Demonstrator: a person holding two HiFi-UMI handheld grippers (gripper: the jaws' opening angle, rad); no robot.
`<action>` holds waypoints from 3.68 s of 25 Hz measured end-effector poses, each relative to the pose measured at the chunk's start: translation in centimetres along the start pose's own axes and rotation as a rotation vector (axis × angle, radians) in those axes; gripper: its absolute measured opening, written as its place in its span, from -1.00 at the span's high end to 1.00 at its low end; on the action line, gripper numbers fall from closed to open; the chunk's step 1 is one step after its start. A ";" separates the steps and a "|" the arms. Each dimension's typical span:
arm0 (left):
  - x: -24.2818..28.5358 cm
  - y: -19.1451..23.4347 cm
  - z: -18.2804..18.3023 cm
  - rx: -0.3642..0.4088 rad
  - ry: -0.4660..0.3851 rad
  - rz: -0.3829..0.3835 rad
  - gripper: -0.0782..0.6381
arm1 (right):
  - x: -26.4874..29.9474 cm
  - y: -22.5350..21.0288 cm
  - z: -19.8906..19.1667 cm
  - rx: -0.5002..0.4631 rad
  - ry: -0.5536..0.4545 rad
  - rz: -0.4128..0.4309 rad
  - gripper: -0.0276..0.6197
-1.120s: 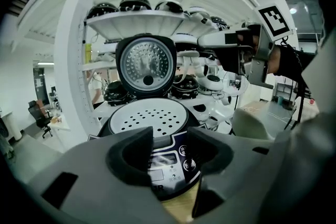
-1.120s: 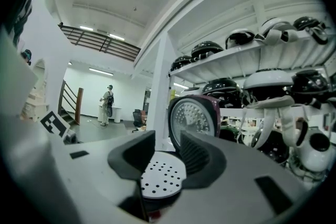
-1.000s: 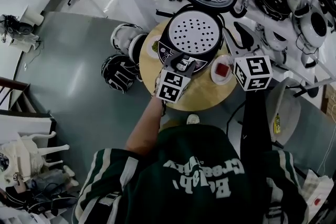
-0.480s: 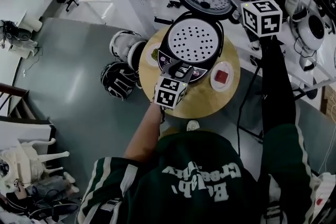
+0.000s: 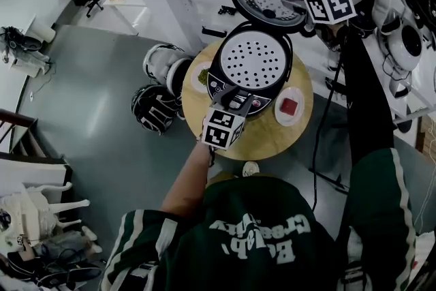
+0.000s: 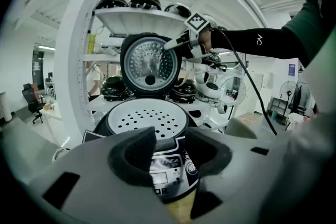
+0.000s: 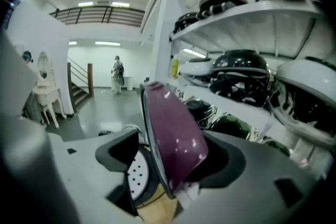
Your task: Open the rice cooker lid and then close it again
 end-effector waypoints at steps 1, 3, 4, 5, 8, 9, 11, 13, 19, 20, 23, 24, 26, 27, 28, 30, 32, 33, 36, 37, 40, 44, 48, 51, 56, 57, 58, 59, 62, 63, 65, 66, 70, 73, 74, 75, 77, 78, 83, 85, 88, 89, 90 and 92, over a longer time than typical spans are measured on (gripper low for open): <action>0.0 0.0 0.0 0.000 -0.001 -0.001 0.29 | 0.8 0.3 -0.8 -0.048 0.043 -0.014 -0.22; -0.1 0.0 0.0 0.000 -0.003 -0.004 0.29 | 1.4 0.6 -1.5 -0.124 0.072 -0.052 -0.21; -0.1 0.0 0.1 0.000 -0.005 -0.007 0.29 | 1.3 0.6 -1.4 -0.123 0.058 -0.049 -0.20; -0.1 0.0 0.1 0.000 -0.007 -0.009 0.29 | 1.0 0.6 -1.2 -0.102 0.036 -0.030 -0.20; -0.2 0.0 0.1 0.001 -0.010 -0.015 0.29 | 0.0 1.3 -0.9 -0.067 -0.004 0.040 -0.17; -0.2 0.0 0.1 0.002 -0.011 -0.015 0.28 | -0.2 1.7 -1.0 -0.077 -0.007 0.048 -0.17; -0.2 0.0 0.0 0.006 -0.009 -0.019 0.28 | -0.5 2.5 -1.2 -0.094 -0.011 0.053 -0.18; -0.1 -0.1 -0.1 0.008 -0.005 -0.032 0.26 | -0.8 3.5 -1.4 -0.092 -0.017 0.065 -0.18; -1.6 -0.4 0.8 0.041 -0.058 -0.085 0.25 | -2.1 8.0 -2.8 -0.101 -0.023 0.081 -0.26; -2.1 -0.4 0.9 0.048 -0.064 -0.092 0.25 | -2.3 8.9 -3.1 -0.098 -0.020 0.082 -0.27; -3.1 -0.3 1.0 0.064 -0.067 -0.111 0.25 | -2.9 11.6 -4.6 -0.088 -0.008 0.081 -0.31; -3.5 -0.2 0.9 0.066 -0.068 -0.115 0.25 | -3.0 12.8 -5.2 -0.088 -0.002 0.083 -0.31; -4.1 0.0 0.6 0.063 -0.068 -0.119 0.25 | -3.1 15.1 -6.4 -0.080 0.008 0.089 -0.32; -4.4 0.2 0.4 0.059 -0.066 -0.121 0.25 | -3.1 16.1 -6.9 -0.074 0.011 0.089 -0.32; -4.6 0.3 0.3 0.056 -0.063 -0.124 0.25 | -3.0 16.9 -7.4 -0.066 0.014 0.086 -0.32; -5.0 0.4 -0.1 0.053 -0.058 -0.134 0.25 | -2.9 18.3 -8.3 -0.045 0.022 0.083 -0.33; -5.4 0.4 -0.4 0.051 -0.057 -0.144 0.25 | -2.7 19.5 -9.0 -0.022 0.029 0.084 -0.34; -5.6 0.4 -0.6 0.050 -0.057 -0.150 0.25 | -2.6 20.0 -9.3 -0.012 0.034 0.083 -0.34; -6.0 0.3 -1.0 0.039 -0.051 -0.165 0.25 | -2.0 21.1 -10.2 0.018 0.055 0.079 -0.34; -6.1 0.3 -1.1 0.033 -0.049 -0.169 0.25 | -1.8 21.4 -10.5 0.027 0.063 0.081 -0.34; -6.4 0.4 -1.1 0.025 -0.053 -0.174 0.25 | -1.2 22.0 -11.6 0.044 0.090 0.088 -0.30; -6.3 0.6 -1.1 0.013 -0.061 -0.167 0.25 | -0.6 22.5 -12.5 0.047 0.109 0.089 -0.27; -6.0 0.6 -0.9 0.007 -0.068 -0.161 0.24 | -0.3 22.7 -12.9 0.052 0.118 0.105 -0.27; -5.7 0.4 -0.9 0.002 -0.065 -0.162 0.24 | 0.0 23.0 -13.5 0.060 0.131 0.125 -0.24; -5.1 0.3 -1.3 -0.014 -0.058 -0.167 0.24 | 1.1 23.6 -15.1 0.041 0.183 0.149 -0.20; -5.1 0.4 -1.4 -0.019 -0.056 -0.167 0.24 | 1.4 23.7 -15.5 0.041 0.199 0.157 -0.20; -5.0 0.5 -1.5 -0.023 -0.055 -0.166 0.24 | 1.7 23.9 -15.9 0.041 0.218 0.166 -0.19; -5.0 0.5 -1.7 -0.026 -0.053 -0.165 0.23 | 2.0 24.1 -16.3 0.042 0.237 0.176 -0.19; -4.8 0.8 -1.9 -0.031 -0.051 -0.162 0.23 | 2.4 24.2 -16.7 0.052 0.273 0.194 -0.20; -4.8 0.9 -2.0 -0.033 -0.050 -0.161 0.23 | 2.4 24.2 -16.6 0.064 0.278 0.200 -0.20; -4.8 1.2 -2.2 -0.042 -0.048 -0.161 0.23 | 2.6 24.2 -16.5 0.098 0.295 0.211 -0.18; -4.7 1.3 -2.3 -0.049 -0.045 -0.164 0.23 | 2.7 24.2 -16.5 0.116 0.313 0.212 -0.16; -4.4 1.0 -2.5 -0.051 -0.031 -0.177 0.22 | 3.2 24.2 -16.4 0.078 0.435 0.193 -0.15; -4.4 1.0 -2.6 -0.046 -0.026 -0.177 0.22 | 3.4 24.2 -16.4 0.056 0.501 0.194 -0.15; -4.3 1.0 -2.7 -0.043 -0.023 -0.178 0.22 | 3.5 24.2 -16.4 0.056 0.518 0.190 -0.15; -4.3 1.0 -2.8 -0.042 -0.021 -0.178 0.21 | 3.6 24.3 -16.6 0.048 0.538 0.182 -0.15; -4.3 1.1 -3.0 -0.042 -0.017 -0.179 0.21 | 4.0 24.7 -16.9 0.006 0.595 0.158 -0.19; -4.3 1.1 -3.0 -0.043 -0.016 -0.180 0.21 | 4.2 24.8 -17.0 -0.016 0.629 0.152 -0.21; -4.3 0.8 -2.5 -0.049 -0.024 -0.187 0.21 | 3.9 24.5 -17.1 -0.100 0.726 0.213 -0.11; -4.4 0.7 -2.4 -0.053 -0.028 -0.187 0.21 | 3.7 24.6 -17.1 -0.104 0.707 0.232 -0.12; -4.6 0.6 -2.6 -0.047 -0.028 -0.187 0.21 | 3.4 25.1 -17.3 -0.129 0.633 0.224 -0.19; -4.7 0.7 -2.6 -0.046 -0.027 -0.188 0.20 | 3.3 25.3 -17.3 -0.153 0.611 0.214 -0.19; -4.8 0.7 -2.7 -0.047 -0.026 -0.188 0.20 | 3.2 25.4 -17.3 -0.187 0.595 0.204 -0.19; -4.9 1.0 -2.9 -0.051 -0.023 -0.184 0.20 | 3.2 25.8 -17.2 -0.246 0.567 0.195 -0.20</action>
Point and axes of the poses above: the fingertips, and each gripper's own axes: x forward along the fingers, y to its left, z out of its top, the point moved 1 cm from there along -x, backward along the fingers, and after that the axes turned 11 degrees about y, right-handed, at the moved point
